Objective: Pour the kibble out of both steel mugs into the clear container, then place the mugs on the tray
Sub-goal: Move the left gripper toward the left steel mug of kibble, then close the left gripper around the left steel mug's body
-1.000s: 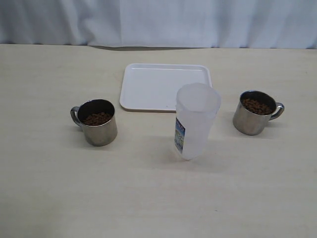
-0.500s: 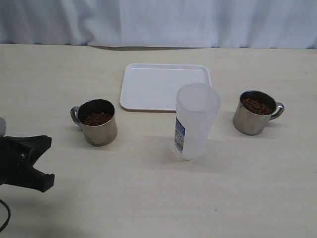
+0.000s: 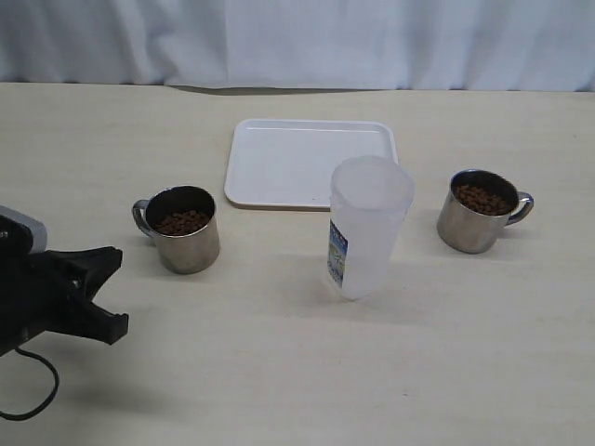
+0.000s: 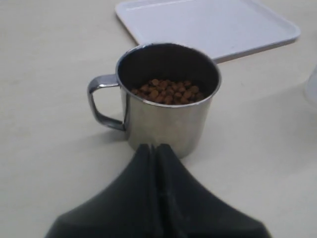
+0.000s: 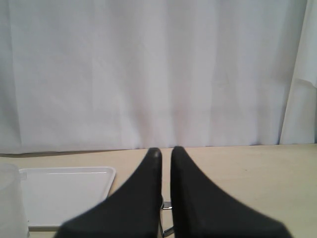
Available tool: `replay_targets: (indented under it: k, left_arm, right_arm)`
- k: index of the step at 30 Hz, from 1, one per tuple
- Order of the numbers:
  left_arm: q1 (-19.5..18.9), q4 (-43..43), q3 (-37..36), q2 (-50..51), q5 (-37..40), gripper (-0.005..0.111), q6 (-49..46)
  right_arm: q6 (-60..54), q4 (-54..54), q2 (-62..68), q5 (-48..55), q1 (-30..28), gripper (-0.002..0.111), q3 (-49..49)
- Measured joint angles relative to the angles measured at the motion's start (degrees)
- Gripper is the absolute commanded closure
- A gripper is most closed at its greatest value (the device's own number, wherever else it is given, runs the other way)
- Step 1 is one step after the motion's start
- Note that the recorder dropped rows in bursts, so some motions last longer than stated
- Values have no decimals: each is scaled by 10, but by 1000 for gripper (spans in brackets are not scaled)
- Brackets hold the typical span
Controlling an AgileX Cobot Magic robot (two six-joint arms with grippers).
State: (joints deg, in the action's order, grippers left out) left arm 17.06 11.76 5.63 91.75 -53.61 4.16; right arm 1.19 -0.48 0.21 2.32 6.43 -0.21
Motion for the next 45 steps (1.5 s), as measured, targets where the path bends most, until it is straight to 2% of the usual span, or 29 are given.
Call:
replay_targets:
  k: [3,4,6,12,15,17,22,26,30,35,41,45]
  left_arm:
    - [-23,26,1,59,-58,107,-17]
    - [-28,42,1,86,-99,107,-21]
    - [-31,52,5,119,-136,107,-23]
    - [-31,122,56,164,-125,107,-23]
    - [-31,120,76,165,-97,106,-23]
    - [-31,118,86,165,-74,100,-23]
    - [-31,118,123,168,21,76,-23]
    - [-31,117,135,168,21,56,-8]
    - [-31,95,137,168,7,44,-4]
    - [-31,76,151,186,6,42,1]
    - [-31,133,175,225,-10,42,9]
    - [-31,138,178,233,-40,42,14]
  right_arm:
    - [0,0,0,0,0,103,0]
    - [0,0,0,0,0,103,0]
    - [0,0,0,0,0,103,0]
    - [0,0,0,0,0,103,0]
    - [0,0,0,0,0,103,0]
    - [0,0,0,0,0,103,0]
    - [0,0,0,0,0,103,0]
    - [0,0,0,0,0,103,0]
    - [0,0,0,0,0,103,0]
    - [0,0,0,0,0,103,0]
    - [0,0,0,0,0,103,0]
    - [0,0,0,0,0,103,0]
